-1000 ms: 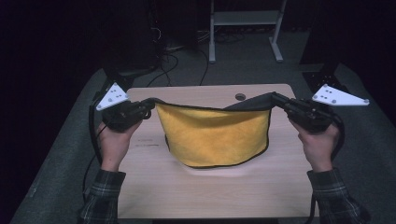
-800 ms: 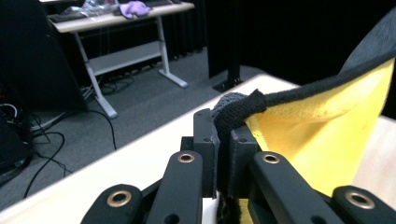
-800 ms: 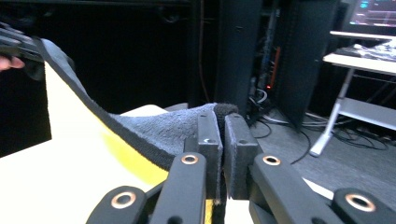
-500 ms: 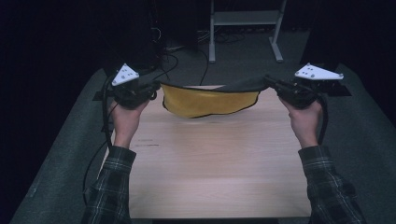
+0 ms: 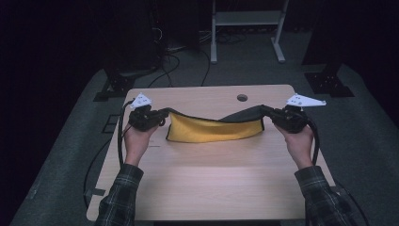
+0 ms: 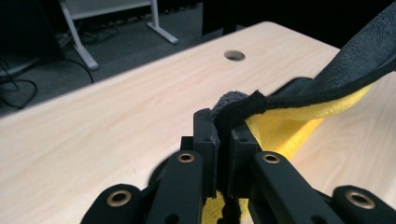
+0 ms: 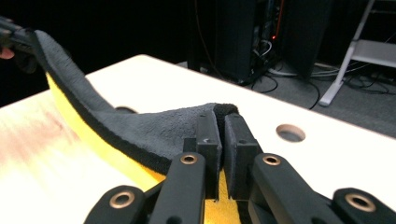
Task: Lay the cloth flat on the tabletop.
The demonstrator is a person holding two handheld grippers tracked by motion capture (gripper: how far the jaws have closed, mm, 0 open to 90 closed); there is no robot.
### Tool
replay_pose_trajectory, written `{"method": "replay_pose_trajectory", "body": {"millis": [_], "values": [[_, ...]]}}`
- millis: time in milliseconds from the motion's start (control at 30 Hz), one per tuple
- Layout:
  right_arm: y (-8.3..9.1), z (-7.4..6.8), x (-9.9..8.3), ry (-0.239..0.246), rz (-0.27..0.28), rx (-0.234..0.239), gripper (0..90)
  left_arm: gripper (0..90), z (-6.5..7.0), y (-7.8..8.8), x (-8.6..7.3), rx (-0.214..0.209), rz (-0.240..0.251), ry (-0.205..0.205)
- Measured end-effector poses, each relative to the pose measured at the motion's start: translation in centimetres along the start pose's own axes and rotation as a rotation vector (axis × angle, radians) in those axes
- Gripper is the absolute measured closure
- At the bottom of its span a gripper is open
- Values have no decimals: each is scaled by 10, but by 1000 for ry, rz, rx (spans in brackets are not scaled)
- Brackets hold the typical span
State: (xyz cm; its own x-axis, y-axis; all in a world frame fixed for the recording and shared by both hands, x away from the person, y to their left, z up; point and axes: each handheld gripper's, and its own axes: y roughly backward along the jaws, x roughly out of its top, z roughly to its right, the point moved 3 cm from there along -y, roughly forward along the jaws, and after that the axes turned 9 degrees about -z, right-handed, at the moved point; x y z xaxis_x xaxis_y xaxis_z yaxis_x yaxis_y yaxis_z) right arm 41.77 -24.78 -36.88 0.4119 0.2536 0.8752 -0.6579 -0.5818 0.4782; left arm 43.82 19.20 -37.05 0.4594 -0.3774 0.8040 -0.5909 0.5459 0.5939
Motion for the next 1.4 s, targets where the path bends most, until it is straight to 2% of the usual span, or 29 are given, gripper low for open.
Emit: {"method": "replay_pose_trajectory", "body": {"millis": [167, 200, 400, 467, 567, 733, 767, 900, 1033, 1100, 1267, 1300, 1367, 1400], "values": [[4, -6, -17, 2, -19, 15, 851, 846, 6, -2, -13, -18, -21, 1], [5, -8, -24, 8, -31, 23, 851, 846, 10, -3, -19, -35, -26, 7], [12, -17, -41, 29, -74, 26, 851, 846, 19, -5, -39, -63, -53, 8], [14, -21, -53, 29, -101, 35, 851, 846, 22, -5, -46, -74, -75, 9], [16, -24, -62, 23, -125, 47, 851, 846, 24, -3, -51, -89, -75, 10], [25, -33, -74, 31, -149, 62, 851, 846, 37, 9, -66, -124, -95, 2], [29, -35, -78, 35, -154, 66, 850, 846, 44, 14, -71, -131, -105, -8], [35, -38, -85, 34, -160, 74, 850, 846, 53, 21, -80, -138, -128, -26], [43, -44, -99, 21, -191, 101, 850, 846, 66, 27, -99, -153, -176, -40], [44, -46, -102, 21, -201, 105, 850, 846, 68, 28, -102, -157, -184, -39], [51, -56, -120, 30, -262, 123, 844, 845, 83, 32, -122, -167, -254, -56], [51, -56, -120, 30, -262, 123, 844, 844, 83, 32, -122, -167, -254, -56], [51, -57, -128, 18, -294, 132, 844, 844, 93, 32, -134, -178, -305, -61], [51, -57, -128, 18, -294, 132, 844, 844, 93, 32, -134, -178, -305, -61]]}}
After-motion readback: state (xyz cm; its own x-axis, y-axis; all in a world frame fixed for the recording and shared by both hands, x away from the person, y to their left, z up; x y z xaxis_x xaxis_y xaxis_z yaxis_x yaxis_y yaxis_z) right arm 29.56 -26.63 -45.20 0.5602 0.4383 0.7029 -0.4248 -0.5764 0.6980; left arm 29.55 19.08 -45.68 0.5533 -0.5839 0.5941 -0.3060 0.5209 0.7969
